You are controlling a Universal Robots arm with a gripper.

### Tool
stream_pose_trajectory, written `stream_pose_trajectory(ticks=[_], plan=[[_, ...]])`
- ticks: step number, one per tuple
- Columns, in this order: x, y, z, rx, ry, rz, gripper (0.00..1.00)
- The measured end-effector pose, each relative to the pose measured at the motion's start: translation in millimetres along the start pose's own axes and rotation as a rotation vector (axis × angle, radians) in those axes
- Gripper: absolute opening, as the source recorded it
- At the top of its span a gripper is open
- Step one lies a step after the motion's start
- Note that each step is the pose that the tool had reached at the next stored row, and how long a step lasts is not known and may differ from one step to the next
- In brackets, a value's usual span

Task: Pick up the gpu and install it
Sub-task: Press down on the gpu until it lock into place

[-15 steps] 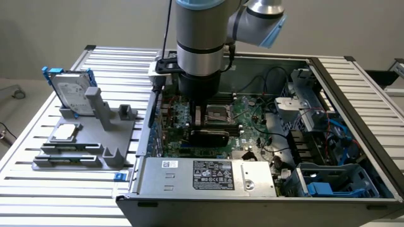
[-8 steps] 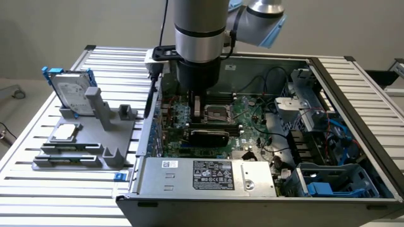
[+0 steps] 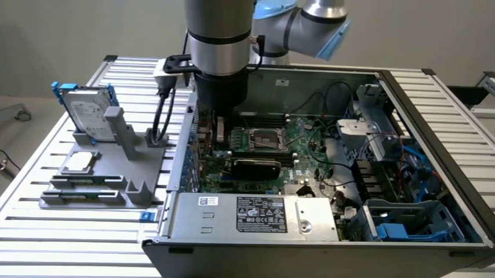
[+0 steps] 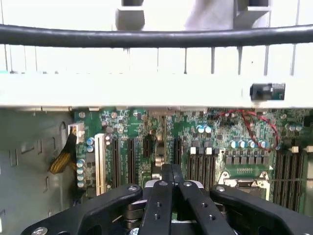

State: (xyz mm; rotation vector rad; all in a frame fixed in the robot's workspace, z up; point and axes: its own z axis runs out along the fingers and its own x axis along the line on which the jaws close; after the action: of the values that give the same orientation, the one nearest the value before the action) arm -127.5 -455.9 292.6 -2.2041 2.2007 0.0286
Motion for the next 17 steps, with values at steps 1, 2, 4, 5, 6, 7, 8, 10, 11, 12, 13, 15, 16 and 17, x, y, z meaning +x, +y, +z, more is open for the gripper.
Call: stream_pose_trajectory(ticks=[1, 2, 4, 5, 6, 7, 8, 10, 11, 12, 13, 15, 16, 17], plan=[[0.0, 2.9, 0.0, 0.0000, 0.0000, 0.000, 0.11], [0.0, 6.1, 0.0, 0.0000, -0.0001, 0.000, 0.11], [0.0, 13.0, -0.1, -0.0001, -0.0002, 0.000, 0.11], [0.0, 16.1, -0.3, -0.0005, 0.0000, 0.000, 0.11], [0.0, 18.8, -0.8, -0.0010, -0.0001, 0.000, 0.11], [0.1, 20.6, -1.7, -0.0016, 0.0000, 0.000, 0.11], [0.2, 22.0, -2.8, -0.0021, 0.0001, 0.000, 0.11], [1.0, 23.8, -5.2, -0.0024, -0.0001, 0.000, 0.11], [1.9, 24.5, -6.4, -0.0027, -0.0001, 0.000, 0.11], [2.8, 25.1, -7.3, -0.0030, -0.0001, 0.000, 0.11], [3.7, 25.4, -8.3, -0.0031, 0.0002, 0.000, 0.11], [5.8, 25.6, -10.2, -0.0039, 0.0006, 0.000, 0.11], [6.6, 25.6, -10.7, -0.0052, 0.0006, 0.000, 0.11], [7.4, 25.6, -11.1, -0.0066, 0.0006, 0.000, 0.11]])
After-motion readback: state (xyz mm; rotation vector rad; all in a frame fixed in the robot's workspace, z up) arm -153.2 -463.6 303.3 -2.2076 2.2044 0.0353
